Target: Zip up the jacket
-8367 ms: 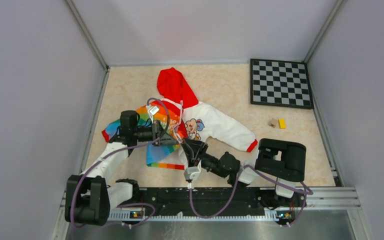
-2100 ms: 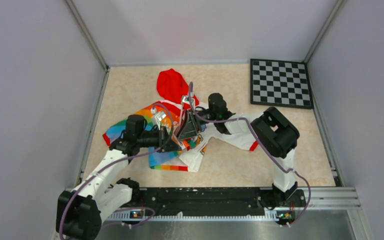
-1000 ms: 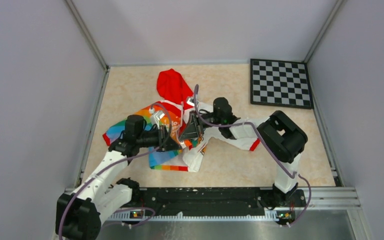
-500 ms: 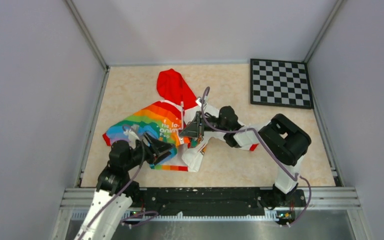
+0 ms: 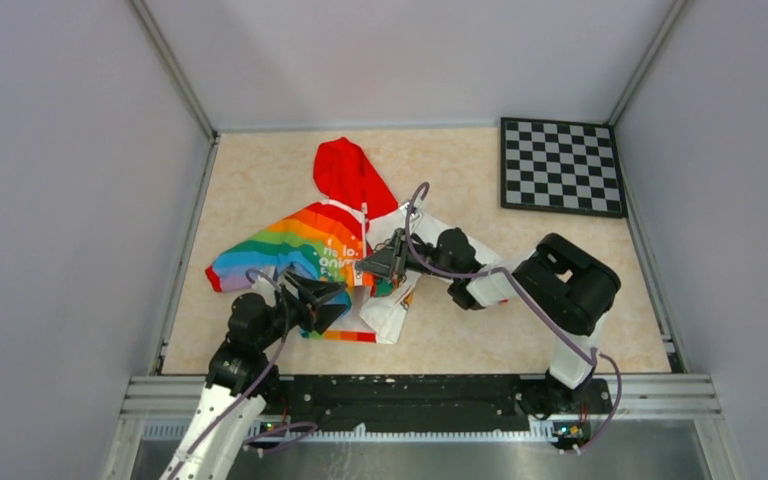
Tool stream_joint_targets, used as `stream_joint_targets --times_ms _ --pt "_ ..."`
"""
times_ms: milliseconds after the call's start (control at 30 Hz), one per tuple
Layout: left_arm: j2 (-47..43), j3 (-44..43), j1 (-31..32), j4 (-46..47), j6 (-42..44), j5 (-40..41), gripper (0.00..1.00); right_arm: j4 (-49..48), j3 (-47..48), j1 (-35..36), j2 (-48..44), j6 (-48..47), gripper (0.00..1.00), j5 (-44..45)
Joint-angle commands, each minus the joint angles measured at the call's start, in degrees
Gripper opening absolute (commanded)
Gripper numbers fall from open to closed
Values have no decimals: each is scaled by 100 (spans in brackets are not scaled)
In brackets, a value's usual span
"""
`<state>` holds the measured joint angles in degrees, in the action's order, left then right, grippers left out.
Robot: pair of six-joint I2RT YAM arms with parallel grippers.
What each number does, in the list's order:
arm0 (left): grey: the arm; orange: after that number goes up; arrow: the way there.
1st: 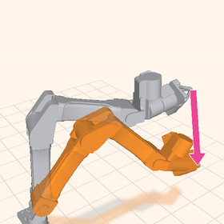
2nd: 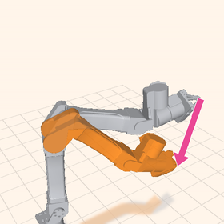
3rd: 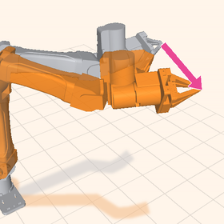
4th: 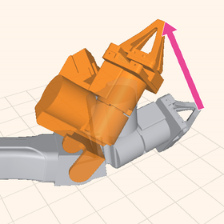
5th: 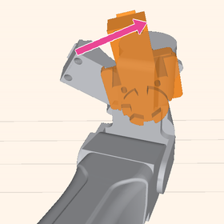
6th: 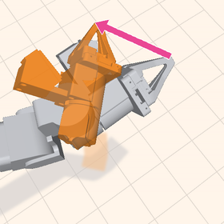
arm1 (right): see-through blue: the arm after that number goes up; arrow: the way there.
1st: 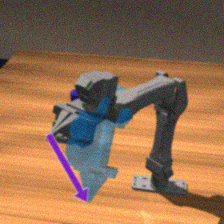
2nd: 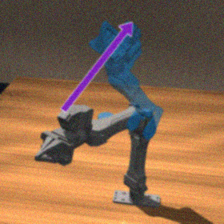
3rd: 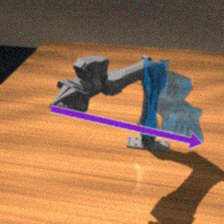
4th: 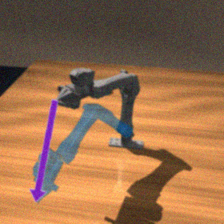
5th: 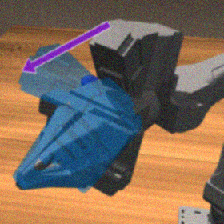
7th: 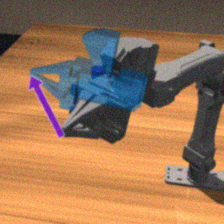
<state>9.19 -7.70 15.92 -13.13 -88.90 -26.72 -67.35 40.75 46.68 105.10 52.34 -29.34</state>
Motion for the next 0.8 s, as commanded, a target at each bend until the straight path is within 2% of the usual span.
stream_joint_targets --times_ms 0,167,233,333,633,767 --pt "330 236 24 1134 -155 123 71 -435 -15 131 -264 35 0 368" --pt "865 172 58 1803 591 181 68 -531 -26 158 -249 133 0 398" --pt "1046 157 64 2142 847 200 63 -549 0 184 -224 149 0 385" --pt "1220 -65 92 2078 1333 354 58 -590 -3 193 -193 184 0 368" --pt "1819 -63 139 2549 1595 388 56 -661 -43 213 -183 243 0 414" --pt "2061 -14 160 2956 1601 334 48 -674 -56 234 -183 248 0 456"
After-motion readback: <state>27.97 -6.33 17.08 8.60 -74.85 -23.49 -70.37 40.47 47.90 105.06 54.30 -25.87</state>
